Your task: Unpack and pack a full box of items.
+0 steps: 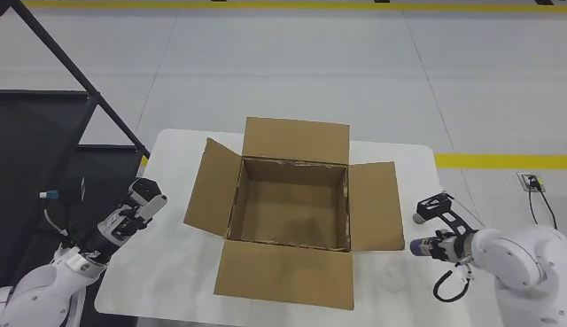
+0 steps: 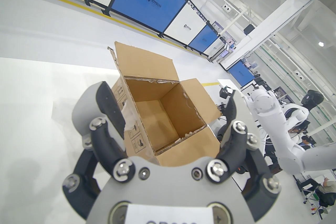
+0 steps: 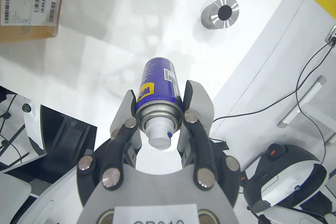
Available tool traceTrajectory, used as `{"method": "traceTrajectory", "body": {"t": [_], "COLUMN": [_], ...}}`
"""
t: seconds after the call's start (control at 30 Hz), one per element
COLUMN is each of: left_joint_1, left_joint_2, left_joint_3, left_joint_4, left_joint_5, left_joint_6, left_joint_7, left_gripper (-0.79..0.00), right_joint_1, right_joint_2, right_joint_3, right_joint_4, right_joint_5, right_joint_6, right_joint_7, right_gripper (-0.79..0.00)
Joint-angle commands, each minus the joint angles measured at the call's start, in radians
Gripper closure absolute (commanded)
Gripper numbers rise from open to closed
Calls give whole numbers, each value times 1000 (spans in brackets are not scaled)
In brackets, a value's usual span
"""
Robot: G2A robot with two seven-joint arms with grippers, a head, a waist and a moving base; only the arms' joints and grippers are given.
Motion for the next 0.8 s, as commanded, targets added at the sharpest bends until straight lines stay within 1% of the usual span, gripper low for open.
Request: {"method": "traceTrajectory", "body": {"t": [0.0,0.17,0.33,0.37,0.4,0.5,0.57,0.63,0.7,0.77], "left_joint_1": [0,0,0,0,0,0,0,0,0,0], "left_joint_2": [0,0,0,0,0,0,0,0,0,0], "left_joint_3": [0,0,0,0,0,0,0,0,0,0], "left_joint_4": [0,0,0,0,0,0,0,0,0,0], "left_joint_5": [0,0,0,0,0,0,0,0,0,0], "left_joint_6": [0,0,0,0,0,0,0,0,0,0], "left_joint_7": [0,0,0,0,0,0,0,0,0,0], "left_gripper": [-785,-785,-785,-785,-785,-785,-785,-785,-785,-785], "right_joint_1": [38,109,143,146,149,155,157,157,157,156], "right_joint_2": [0,2,5,5,5,7,9,11,13,15], "right_joint_3": [-33,-104,-140,-145,-150,-159,-160,-161,-163,-164], "right_joint_4": [39,131,192,201,211,239,251,257,260,259], "right_joint_5": [-17,-46,-43,-45,-49,-51,-48,-44,-40,-38], "right_joint_6": [13,33,45,48,54,55,54,53,52,51], "right_joint_7": [13,21,21,20,20,4,-4,-8,-11,-14], "right_gripper": [0,0,0,-77,-126,-197,-265,-286,-329,-354]}}
